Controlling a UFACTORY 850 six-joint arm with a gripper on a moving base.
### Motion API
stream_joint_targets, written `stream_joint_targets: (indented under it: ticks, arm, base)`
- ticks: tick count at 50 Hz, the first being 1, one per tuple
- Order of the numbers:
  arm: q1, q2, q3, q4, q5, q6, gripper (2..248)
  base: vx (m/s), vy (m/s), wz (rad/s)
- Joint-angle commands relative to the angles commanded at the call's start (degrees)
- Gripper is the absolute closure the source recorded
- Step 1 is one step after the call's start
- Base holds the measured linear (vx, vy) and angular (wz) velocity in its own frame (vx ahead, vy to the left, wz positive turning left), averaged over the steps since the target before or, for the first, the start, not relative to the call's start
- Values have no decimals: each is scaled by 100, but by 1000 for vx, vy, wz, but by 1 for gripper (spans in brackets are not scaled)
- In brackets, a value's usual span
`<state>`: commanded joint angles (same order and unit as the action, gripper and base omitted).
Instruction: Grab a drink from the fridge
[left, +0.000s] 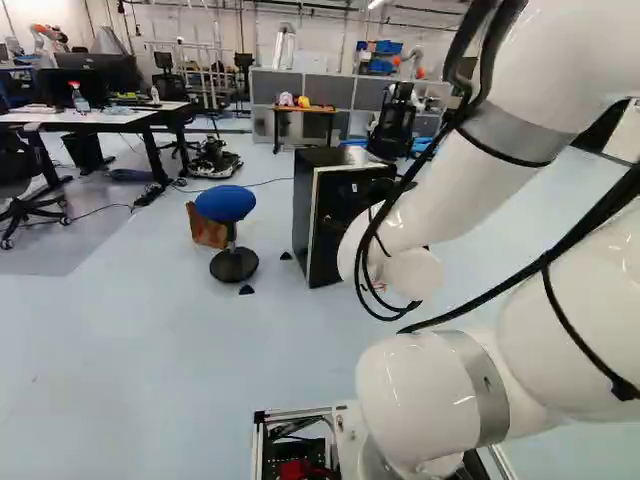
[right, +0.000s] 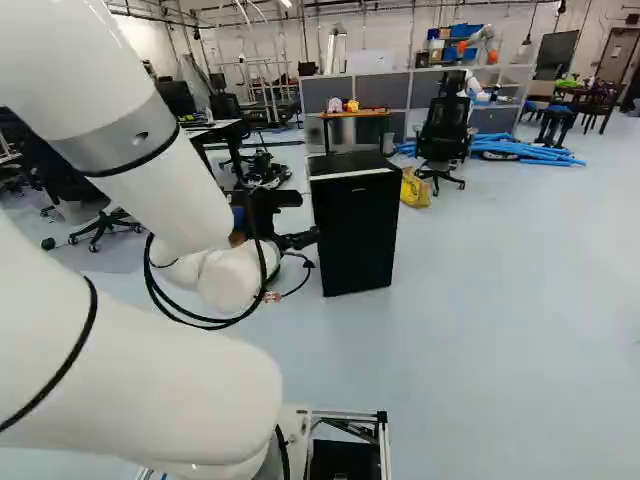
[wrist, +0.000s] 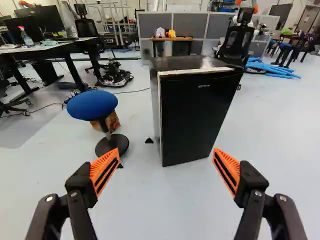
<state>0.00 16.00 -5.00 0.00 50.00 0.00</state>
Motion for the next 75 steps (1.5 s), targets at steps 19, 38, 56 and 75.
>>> stream_joint_targets:
  ticks: [19,38,56,75]
  arm:
    - [0,0,0,0,0,0,3]
    - [0,0,0,0,0,0,3]
    - [0,0,0,0,0,0,3]
    - [0,0,0,0,0,0,3]
  base:
    - [128,-70,145]
    - [119,-66,131]
    - [122,-70,117]
    - [121,-70,117]
